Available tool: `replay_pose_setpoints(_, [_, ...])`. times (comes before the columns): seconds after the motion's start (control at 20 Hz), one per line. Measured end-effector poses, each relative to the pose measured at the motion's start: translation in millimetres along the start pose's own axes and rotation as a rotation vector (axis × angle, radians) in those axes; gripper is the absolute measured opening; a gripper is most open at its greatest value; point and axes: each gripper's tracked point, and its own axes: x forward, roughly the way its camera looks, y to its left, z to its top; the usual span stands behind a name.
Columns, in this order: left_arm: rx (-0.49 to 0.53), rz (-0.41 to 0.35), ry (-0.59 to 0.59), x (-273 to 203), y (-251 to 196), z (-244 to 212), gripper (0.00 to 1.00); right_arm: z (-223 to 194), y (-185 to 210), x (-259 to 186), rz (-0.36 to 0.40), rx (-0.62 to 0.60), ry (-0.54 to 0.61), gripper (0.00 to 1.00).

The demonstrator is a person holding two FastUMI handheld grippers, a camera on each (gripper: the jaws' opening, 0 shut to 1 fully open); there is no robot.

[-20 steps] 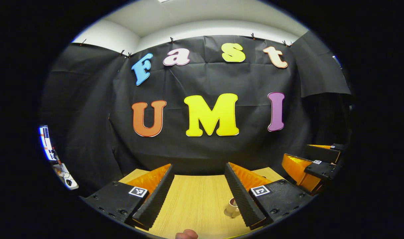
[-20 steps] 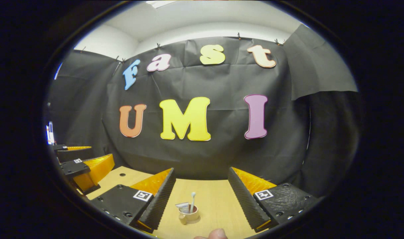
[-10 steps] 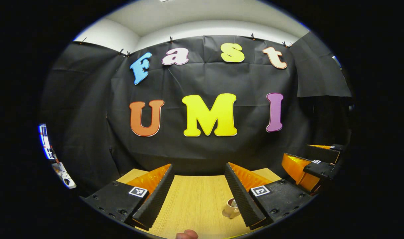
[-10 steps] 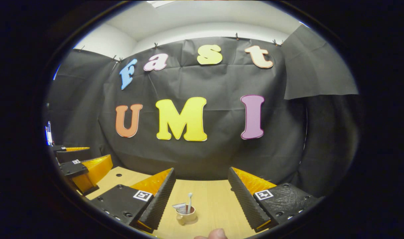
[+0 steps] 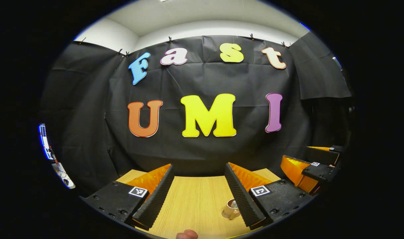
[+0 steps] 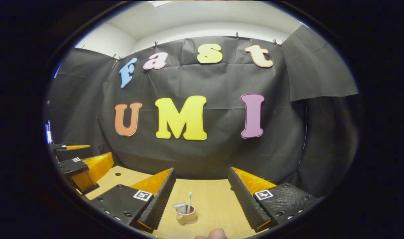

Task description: Put the toothbrush and toothpaste on the desktop into the cup, then pick up the cup and place it on the coaster on the desktop.

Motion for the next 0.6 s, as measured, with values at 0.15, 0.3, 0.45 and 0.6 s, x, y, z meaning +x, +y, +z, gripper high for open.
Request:
replay_pose_setpoints(0.15, [-0.003, -0.005, -0.003, 1.7, -1.9, 0.2, 0.96, 1.7, -1.0, 1.4, -0.004, -0.006, -0.003, 0.96])
replay_pose_setpoints(0.3, [-0.005, -0.004, -0.005, 3.7, -1.0, 0.3, 0.96, 1.7, -1.4, 3.2, -0.006, -0.005, -0.001, 0.96])
replay_pose_setpoints(0.45, [-0.005, -0.010, -0.006, 5.1, -3.2, 0.9, 0.96, 4.4, 1.4, 2.4, 0.003, -0.016, -0.006, 0.96])
replay_pose_setpoints(0.6, [0.000, -0.012, -0.015, 5.4, -3.9, 3.7, 0.96, 8.1, 1.9, 3.8, 0.003, -0.015, -0.018, 0.96])
